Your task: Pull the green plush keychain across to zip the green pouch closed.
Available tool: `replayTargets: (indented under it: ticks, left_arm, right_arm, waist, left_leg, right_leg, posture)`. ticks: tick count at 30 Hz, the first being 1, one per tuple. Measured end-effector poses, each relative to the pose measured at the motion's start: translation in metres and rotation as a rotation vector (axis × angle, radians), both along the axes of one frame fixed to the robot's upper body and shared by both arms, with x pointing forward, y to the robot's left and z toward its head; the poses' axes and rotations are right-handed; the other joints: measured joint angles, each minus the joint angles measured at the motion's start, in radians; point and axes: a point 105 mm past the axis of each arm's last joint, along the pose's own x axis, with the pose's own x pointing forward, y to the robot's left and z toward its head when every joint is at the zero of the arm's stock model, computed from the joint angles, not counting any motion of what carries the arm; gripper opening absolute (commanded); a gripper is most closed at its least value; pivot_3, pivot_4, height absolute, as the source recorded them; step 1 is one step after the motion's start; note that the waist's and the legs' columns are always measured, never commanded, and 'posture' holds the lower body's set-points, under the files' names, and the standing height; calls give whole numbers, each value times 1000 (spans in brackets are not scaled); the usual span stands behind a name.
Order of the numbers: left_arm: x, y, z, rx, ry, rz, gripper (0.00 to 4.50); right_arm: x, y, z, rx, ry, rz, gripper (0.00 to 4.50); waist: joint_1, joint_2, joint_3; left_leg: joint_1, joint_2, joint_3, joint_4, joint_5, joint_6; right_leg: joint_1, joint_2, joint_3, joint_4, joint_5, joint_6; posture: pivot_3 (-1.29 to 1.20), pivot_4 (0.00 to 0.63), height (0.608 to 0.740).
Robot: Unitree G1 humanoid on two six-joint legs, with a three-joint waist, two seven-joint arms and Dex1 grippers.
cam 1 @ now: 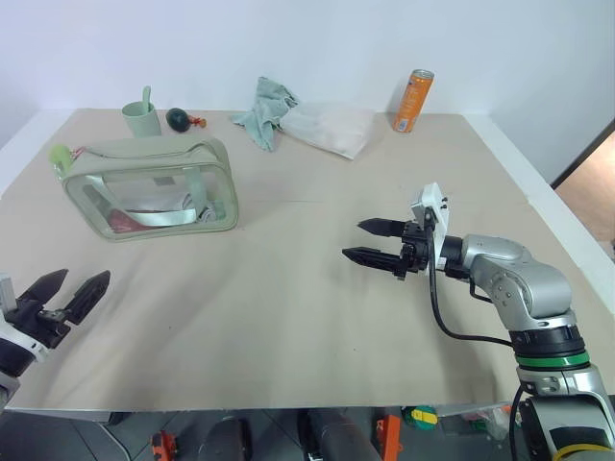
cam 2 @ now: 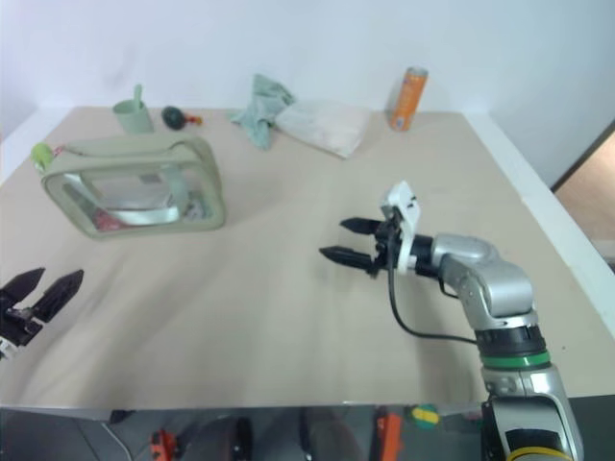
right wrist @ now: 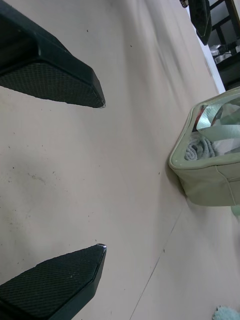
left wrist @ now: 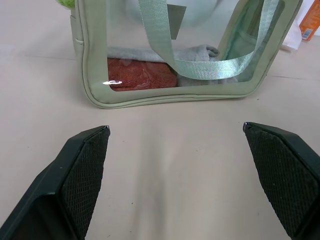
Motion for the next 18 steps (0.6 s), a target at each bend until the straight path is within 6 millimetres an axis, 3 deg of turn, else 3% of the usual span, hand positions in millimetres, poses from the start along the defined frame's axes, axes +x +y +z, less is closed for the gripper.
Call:
replayTargets:
  ticks: [2, 5, 9, 14, 18]
  left_arm:
    - [2, -1, 1, 5, -1, -8, 4425]
    - [28, -18, 45, 122, -98, -124, 4425]
    - [41, -38, 87, 230, -202, -249, 4425]
    - [54, -53, 98, 376, -213, -369, 4425]
    - [77, -52, 97, 497, -187, -395, 4425]
  right_arm:
    - [0, 0, 0, -1, -1, -3, 4500]
    - [1, 5, 2, 5, -11, 6, 4500]
    - [0, 12, 6, 13, -21, 22, 4500]
    - [-1, 25, 18, 30, -65, 60, 4500]
    - [-2, 35, 19, 44, -73, 75, 4500]
  waist:
    - [0, 0, 0]
    - [14, -3, 1]
    - [20, -2, 1]
    - [22, -1, 1]
    - [26, -1, 2]
  left_leg:
    - [0, 0, 0, 0, 0, 0]
    - [-1, 2, -2, 2, 2, 0]
    - [0, 3, 2, 1, 2, 0]
    - [0, 3, 2, 0, 0, -1]
    - [0, 3, 2, -2, 0, -1]
  right_leg:
    - [0, 0, 0, 0, 0, 0]
    - [0, 1, -5, 1, 1, -1]
    - [0, -1, -4, 1, 1, -1]
    - [-1, 0, -5, 1, -1, -3]
    - [-1, 0, -6, 1, -2, -5]
  posture:
    - [0, 150, 740]
    - [0, 150, 740]
    - [0, 150, 740]
    - [0, 150, 740]
    - [0, 150, 740]
